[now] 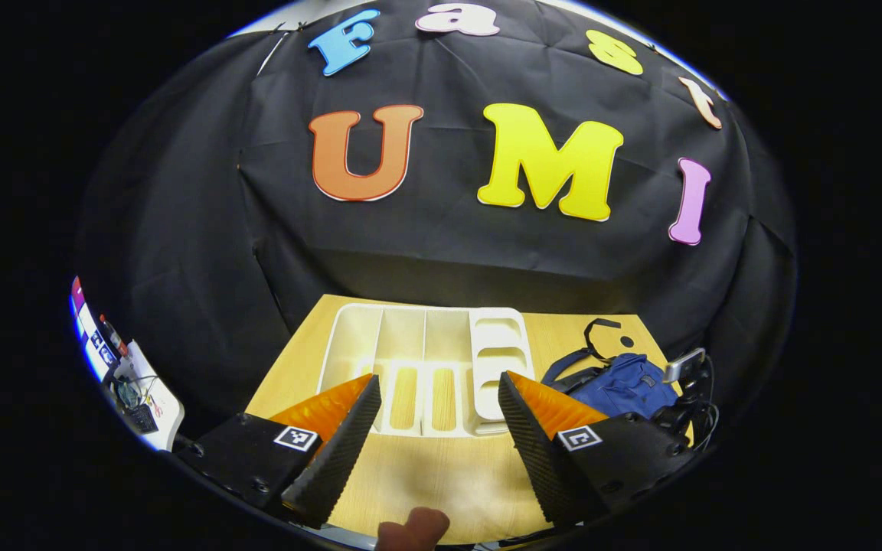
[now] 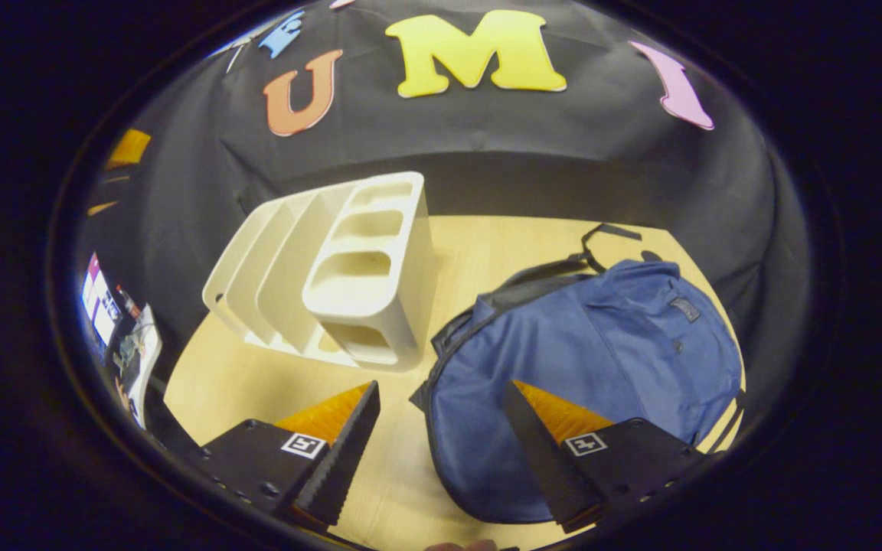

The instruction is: Open the schoolbag, grab two books from the bookshelf and put them into the schoolbag.

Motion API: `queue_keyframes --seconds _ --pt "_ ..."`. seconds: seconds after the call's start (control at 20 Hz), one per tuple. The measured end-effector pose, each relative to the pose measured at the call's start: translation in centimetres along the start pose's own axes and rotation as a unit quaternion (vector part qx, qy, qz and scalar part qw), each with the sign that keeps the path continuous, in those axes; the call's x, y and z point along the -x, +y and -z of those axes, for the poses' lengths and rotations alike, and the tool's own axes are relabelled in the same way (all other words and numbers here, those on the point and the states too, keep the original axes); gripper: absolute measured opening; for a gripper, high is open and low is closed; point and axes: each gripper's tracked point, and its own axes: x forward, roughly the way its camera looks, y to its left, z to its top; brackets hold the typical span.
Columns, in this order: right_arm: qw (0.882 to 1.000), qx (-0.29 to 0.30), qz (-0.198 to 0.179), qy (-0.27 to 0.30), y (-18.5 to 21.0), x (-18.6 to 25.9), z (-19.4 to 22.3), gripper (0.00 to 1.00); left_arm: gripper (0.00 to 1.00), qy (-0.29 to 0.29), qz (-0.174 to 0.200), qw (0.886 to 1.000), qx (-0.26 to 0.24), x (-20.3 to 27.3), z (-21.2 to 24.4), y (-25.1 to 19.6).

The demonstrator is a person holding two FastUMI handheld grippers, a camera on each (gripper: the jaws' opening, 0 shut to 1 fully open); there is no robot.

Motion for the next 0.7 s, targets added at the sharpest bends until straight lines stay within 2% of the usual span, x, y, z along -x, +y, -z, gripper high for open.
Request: queue_keyframes --seconds 0.2,0.3,0.4,0.5,0.6,0.7 --pt "0.994 -0.017 0.009 -0.108 -0.1 4.9 -8.0 0.97 0.97 -0.055 0.000 0.998 -0.032 0.4 -2.4 -0.5" --pt "0.984 -0.011 0.019 -0.176 -0.4 8.5 -12.7 0.93 0.98 -0.082 0.011 0.996 -0.038 0.9 -3.7 -1.4" --pt "0.971 0.000 0.035 -0.235 -0.9 12.1 -16.1 0.97 0.98 -0.112 0.026 0.993 -0.038 1.7 -5.2 -2.7" --pt "0.958 0.010 0.056 -0.282 -1.5 15.3 -18.3 0.96 0.98 -0.140 0.041 0.989 -0.038 2.6 -6.4 -3.8" --pt "0.949 0.015 0.069 -0.308 -1.9 17.6 -19.4 0.93 0.97 -0.169 0.037 0.984 -0.034 3.7 -7.7 -4.2" --pt "0.943 0.020 0.082 -0.322 -2.3 19.4 -20.1 0.96 0.97 -0.181 0.042 0.982 -0.019 4.2 -7.9 -5.1"
